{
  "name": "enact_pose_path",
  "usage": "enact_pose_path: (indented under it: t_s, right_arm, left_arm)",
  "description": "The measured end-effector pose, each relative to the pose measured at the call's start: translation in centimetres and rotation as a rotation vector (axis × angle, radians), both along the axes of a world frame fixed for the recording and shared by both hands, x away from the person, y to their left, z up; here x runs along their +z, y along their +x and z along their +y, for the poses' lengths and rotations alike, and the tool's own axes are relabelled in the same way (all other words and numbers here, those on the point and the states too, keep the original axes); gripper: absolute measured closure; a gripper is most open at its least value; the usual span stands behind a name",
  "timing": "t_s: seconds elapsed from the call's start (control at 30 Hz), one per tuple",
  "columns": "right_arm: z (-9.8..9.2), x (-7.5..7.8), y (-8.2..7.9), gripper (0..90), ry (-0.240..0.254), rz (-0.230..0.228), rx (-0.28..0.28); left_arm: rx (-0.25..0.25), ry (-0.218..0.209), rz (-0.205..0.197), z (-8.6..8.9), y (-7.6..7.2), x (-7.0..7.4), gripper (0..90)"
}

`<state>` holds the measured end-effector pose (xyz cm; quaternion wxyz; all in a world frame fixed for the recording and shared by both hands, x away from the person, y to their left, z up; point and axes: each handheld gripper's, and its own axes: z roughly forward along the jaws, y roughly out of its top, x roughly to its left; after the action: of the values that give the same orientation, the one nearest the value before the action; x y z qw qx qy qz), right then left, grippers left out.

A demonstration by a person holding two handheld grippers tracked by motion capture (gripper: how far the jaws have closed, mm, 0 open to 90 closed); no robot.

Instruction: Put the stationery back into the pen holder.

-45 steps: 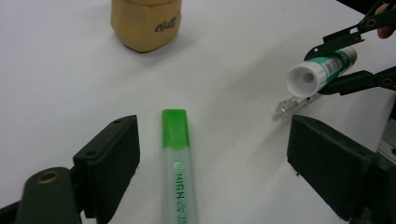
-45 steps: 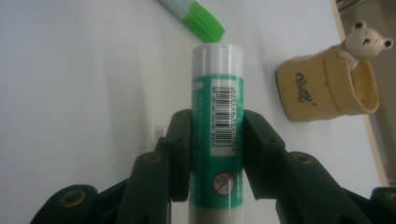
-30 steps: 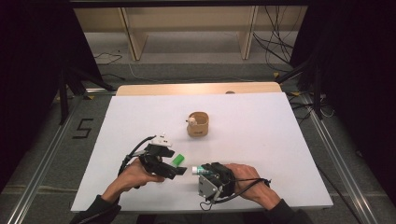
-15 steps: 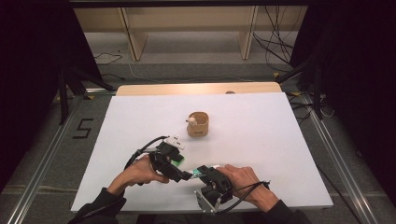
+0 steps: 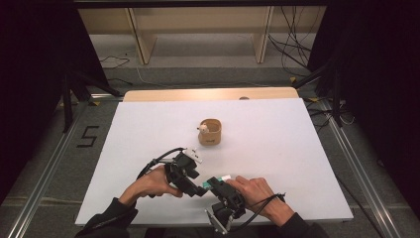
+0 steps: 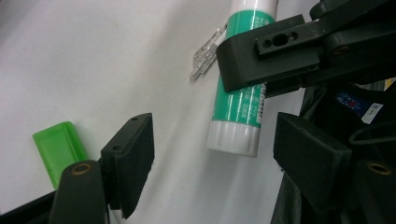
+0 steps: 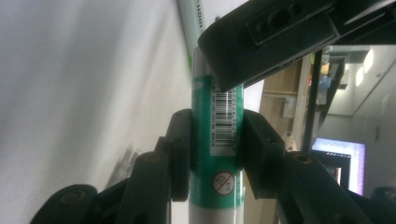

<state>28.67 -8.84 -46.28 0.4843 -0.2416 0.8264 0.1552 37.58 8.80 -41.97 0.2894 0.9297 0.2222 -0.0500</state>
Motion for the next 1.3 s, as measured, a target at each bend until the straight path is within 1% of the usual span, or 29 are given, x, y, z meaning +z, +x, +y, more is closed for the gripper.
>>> enact_pose_path:
  t_s: [0.1, 0.17, 0.23, 0.37, 0.47, 0.53, 0.57, 0.6, 0.67, 0.7, 0.87, 1.1, 1.3]
  right_arm:
    - [0.0, -0.2, -0.2, 66.4, -0.005, -0.025, 0.009]
    - [0.1, -0.3, -0.2, 66.4, -0.004, -0.027, 0.012]
    - [0.1, -0.3, -0.2, 66.3, -0.010, -0.045, 0.020]
    - [0.2, -0.5, -0.2, 66.3, -0.019, -0.052, 0.028]
    - [0.2, -0.6, -0.3, 66.4, -0.025, -0.048, 0.028]
    - [0.2, -0.6, -0.3, 66.3, -0.026, -0.048, 0.029]
    - [0.2, -0.7, -0.3, 66.4, -0.027, -0.050, 0.029]
    - [0.2, -0.7, -0.3, 66.4, -0.027, -0.050, 0.029]
    - [0.2, -0.7, -0.3, 66.3, -0.032, -0.052, 0.034]
    - [0.2, -0.7, -0.3, 66.3, -0.032, -0.052, 0.034]
    - [0.2, -0.7, -0.4, 66.3, -0.036, -0.054, 0.045]
    - [0.2, -0.8, -0.5, 66.3, -0.043, -0.054, 0.050]
    - [0.2, -0.9, -0.5, 66.3, -0.049, -0.057, 0.053]
  left_arm:
    - [-0.007, 0.005, 0.004, 0.0, 0.0, 0.0, 28.8]
    - [-0.005, 0.003, 0.009, 0.0, -0.1, -0.1, 29.1]
    - [-0.010, 0.009, 0.013, -0.1, -0.2, -0.2, 29.7]
    - [-0.017, 0.014, 0.022, -0.2, -0.2, -0.3, 31.2]
    - [-0.023, 0.018, 0.029, -0.3, -0.1, -0.3, 35.4]
    - [-0.034, 0.022, 0.034, -0.4, -0.1, -0.3, 36.5]
    - [-0.040, 0.024, 0.034, -0.5, -0.1, -0.3, 39.1]
    - [-0.043, 0.023, 0.038, -0.6, 0.0, -0.3, 39.1]
    - [-0.057, 0.027, 0.047, -0.8, 0.0, -0.2, 43.1]
    - [-0.071, 0.035, 0.048, -0.9, 0.1, -0.2, 43.1]
    - [-0.100, 0.045, 0.062, -1.3, 0.5, -0.1, 51.1]
    - [-0.131, 0.060, 0.087, -1.7, 0.9, -0.1, 57.4]
    - [-0.150, 0.075, 0.103, -1.8, 1.1, -0.2, 59.6]
